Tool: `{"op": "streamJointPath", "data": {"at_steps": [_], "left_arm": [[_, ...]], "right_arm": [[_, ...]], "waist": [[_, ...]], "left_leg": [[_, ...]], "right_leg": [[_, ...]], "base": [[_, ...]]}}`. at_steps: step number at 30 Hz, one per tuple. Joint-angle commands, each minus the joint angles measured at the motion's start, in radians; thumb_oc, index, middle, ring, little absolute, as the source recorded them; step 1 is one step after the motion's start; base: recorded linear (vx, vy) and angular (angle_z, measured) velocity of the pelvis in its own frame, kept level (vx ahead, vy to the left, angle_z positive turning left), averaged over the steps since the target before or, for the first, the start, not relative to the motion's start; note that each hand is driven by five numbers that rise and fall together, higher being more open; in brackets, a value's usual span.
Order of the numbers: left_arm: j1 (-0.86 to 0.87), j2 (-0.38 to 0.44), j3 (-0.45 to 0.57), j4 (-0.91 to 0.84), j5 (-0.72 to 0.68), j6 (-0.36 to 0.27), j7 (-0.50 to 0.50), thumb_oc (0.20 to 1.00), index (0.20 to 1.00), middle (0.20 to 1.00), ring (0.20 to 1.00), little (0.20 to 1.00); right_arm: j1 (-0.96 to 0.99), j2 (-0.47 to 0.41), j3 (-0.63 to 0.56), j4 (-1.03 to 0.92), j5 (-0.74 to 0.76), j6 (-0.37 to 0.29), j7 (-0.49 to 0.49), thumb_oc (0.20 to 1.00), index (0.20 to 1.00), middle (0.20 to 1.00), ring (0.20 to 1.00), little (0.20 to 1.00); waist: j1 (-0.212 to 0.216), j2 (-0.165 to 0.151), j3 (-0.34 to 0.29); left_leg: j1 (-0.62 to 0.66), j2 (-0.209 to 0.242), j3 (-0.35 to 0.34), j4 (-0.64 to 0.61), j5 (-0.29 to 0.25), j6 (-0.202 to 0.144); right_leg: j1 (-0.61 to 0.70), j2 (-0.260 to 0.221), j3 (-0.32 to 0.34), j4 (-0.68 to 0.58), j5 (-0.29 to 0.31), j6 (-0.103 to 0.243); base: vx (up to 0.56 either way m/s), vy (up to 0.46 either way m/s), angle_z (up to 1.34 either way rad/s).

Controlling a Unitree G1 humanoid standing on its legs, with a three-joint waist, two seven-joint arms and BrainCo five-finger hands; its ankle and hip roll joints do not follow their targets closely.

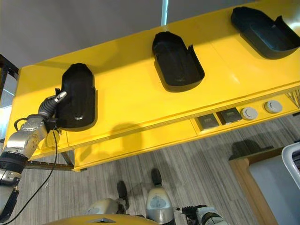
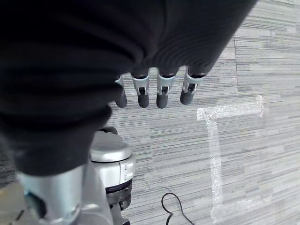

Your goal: Move parts from the plastic box to the shelf.

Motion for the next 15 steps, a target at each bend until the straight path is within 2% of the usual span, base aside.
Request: {"op": "streamJointPath", "data": {"at_steps": [1,2,5,6,11,12,13,15], "left_arm": [[0.012,0.008,-0.084,0.085,0.155,0.077,0.001,1.000,1.000,1.000,1.000,1.000],[-0.012,0.032,-0.094,0.086,0.227,0.082,0.015,1.000,1.000,1.000,1.000,1.000],[-0.048,0.065,-0.104,0.088,0.302,0.084,0.050,1.000,1.000,1.000,1.000,1.000],[-0.088,0.089,-0.111,0.086,0.346,0.089,0.089,1.000,1.000,1.000,1.000,1.000],[-0.156,0.114,-0.117,0.078,0.343,0.055,0.189,1.000,1.000,1.000,1.000,1.000],[-0.176,0.120,-0.110,0.071,0.318,0.021,0.226,1.000,1.000,1.000,1.000,1.000],[-0.200,0.131,-0.098,0.044,0.284,-0.051,0.259,1.000,1.000,1.000,1.000,1.000],[-0.212,0.129,-0.082,-0.001,0.231,-0.095,0.278,1.000,1.000,1.000,1.000,1.000]], "right_arm": [[0.008,0.011,0.047,0.037,0.007,0.020,-0.009,1.000,1.000,1.000,1.000,1.000],[0.008,0.011,0.050,0.039,0.003,0.028,-0.004,1.000,1.000,1.000,1.000,1.000],[0.012,0.013,0.056,0.042,0.002,0.031,0.001,1.000,1.000,1.000,1.000,1.000],[0.019,0.018,0.063,0.045,0.010,0.035,0.000,1.000,1.000,1.000,1.000,1.000],[0.030,0.033,0.074,0.060,0.028,0.028,-0.002,1.000,1.000,1.000,1.000,1.000],[0.034,0.037,0.076,0.062,0.032,0.026,-0.003,1.000,1.000,1.000,1.000,1.000],[0.041,0.044,0.077,0.068,0.035,0.022,-0.004,1.000,1.000,1.000,1.000,1.000],[0.045,0.048,0.074,0.070,0.031,0.020,0.000,1.000,1.000,1.000,1.000,1.000]], "waist": [[0.002,-0.045,-0.047],[0.003,-0.048,-0.059],[0.004,-0.054,-0.069],[0.006,-0.061,-0.081],[0.009,-0.074,-0.103],[0.011,-0.078,-0.109],[0.014,-0.084,-0.119],[0.018,-0.089,-0.125]], "left_leg": [[-0.028,0.019,0.034,0.006,-0.064,-0.021],[-0.022,0.020,0.037,0.003,-0.062,-0.022],[-0.018,0.023,0.040,0.003,-0.061,-0.024],[-0.011,0.024,0.042,0.000,-0.063,-0.025],[-0.003,0.028,0.043,-0.001,-0.067,-0.026],[0.001,0.030,0.045,-0.001,-0.069,-0.027],[0.006,0.034,0.045,-0.001,-0.072,-0.028],[0.011,0.036,0.044,-0.001,-0.076,-0.029]], "right_leg": [[0.039,-0.021,-0.021,0.006,-0.156,0.014],[0.047,-0.019,-0.023,0.002,-0.157,0.015],[0.053,-0.018,-0.026,0.002,-0.158,0.017],[0.059,-0.016,-0.030,0.002,-0.160,0.020],[0.069,-0.013,-0.037,0.002,-0.163,0.025],[0.074,-0.012,-0.040,0.002,-0.165,0.026],[0.081,-0.010,-0.044,0.002,-0.167,0.028],[0.088,-0.010,-0.047,0.002,-0.169,0.028]], "base": [[0.00,0.000,0.00],[0.00,0.000,0.00],[-0.01,-0.020,0.02],[-0.03,-0.054,0.07],[-0.04,-0.055,0.08],[-0.06,-0.063,0.04],[-0.06,-0.062,0.03],[-0.06,-0.050,0.02]]}}
